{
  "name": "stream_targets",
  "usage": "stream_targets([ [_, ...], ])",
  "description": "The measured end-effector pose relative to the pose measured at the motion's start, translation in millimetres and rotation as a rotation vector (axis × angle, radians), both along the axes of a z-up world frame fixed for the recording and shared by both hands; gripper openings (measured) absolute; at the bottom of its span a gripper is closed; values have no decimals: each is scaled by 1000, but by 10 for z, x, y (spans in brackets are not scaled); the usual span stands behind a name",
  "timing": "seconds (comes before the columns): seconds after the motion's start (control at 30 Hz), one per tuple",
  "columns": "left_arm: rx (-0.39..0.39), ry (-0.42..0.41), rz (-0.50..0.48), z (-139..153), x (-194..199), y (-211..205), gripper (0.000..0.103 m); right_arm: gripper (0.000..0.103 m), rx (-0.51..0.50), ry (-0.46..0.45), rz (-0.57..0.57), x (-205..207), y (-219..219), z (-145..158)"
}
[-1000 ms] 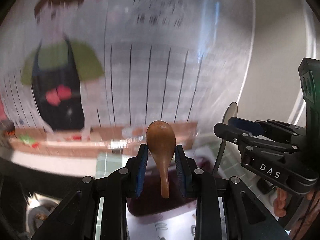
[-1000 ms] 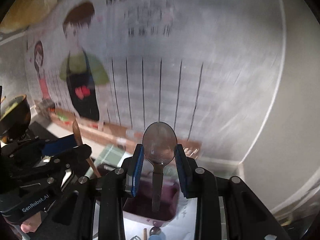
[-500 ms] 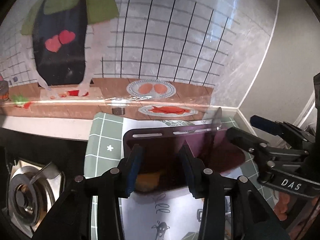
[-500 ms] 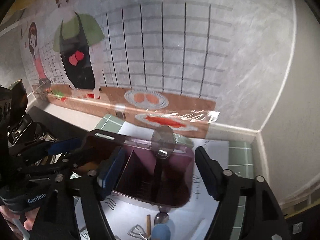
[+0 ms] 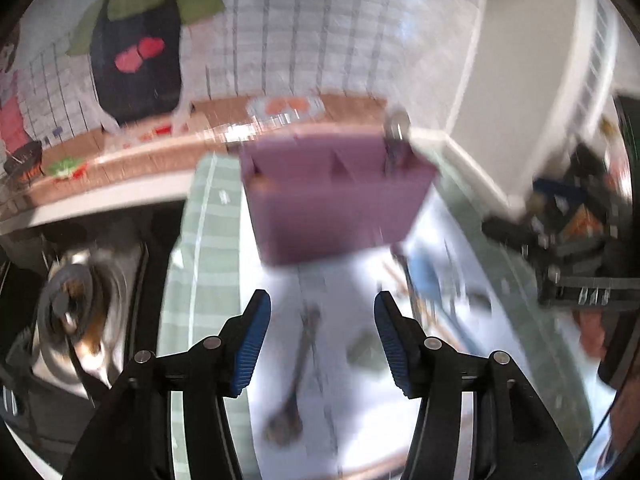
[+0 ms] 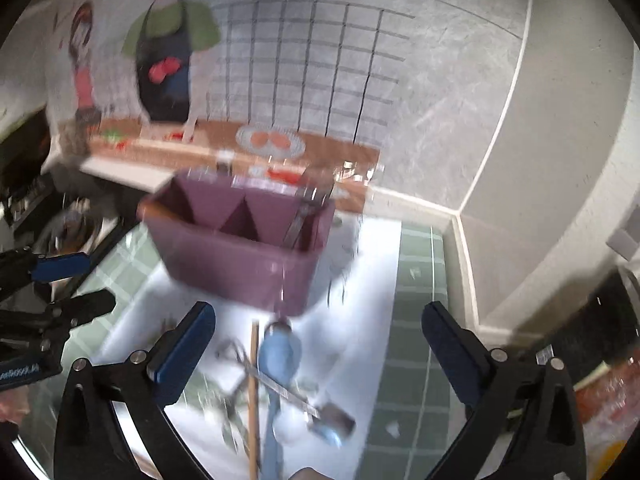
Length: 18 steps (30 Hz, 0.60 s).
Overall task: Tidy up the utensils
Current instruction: 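Move both tools back over the remaining utensils on the tablecloth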
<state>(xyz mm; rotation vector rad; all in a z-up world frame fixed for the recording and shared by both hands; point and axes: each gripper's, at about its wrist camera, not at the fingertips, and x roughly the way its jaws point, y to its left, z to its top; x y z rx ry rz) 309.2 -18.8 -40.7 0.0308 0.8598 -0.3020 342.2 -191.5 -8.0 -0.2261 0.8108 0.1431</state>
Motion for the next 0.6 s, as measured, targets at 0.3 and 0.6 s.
stream_targets([
  [0.3,39,128,-16,-447,-603,158,56,102,18,116,138,-465,86,-334],
  [0.6,93,182,-214,-628,-929,100,59,102,52,209,128,-609,-54,-574],
])
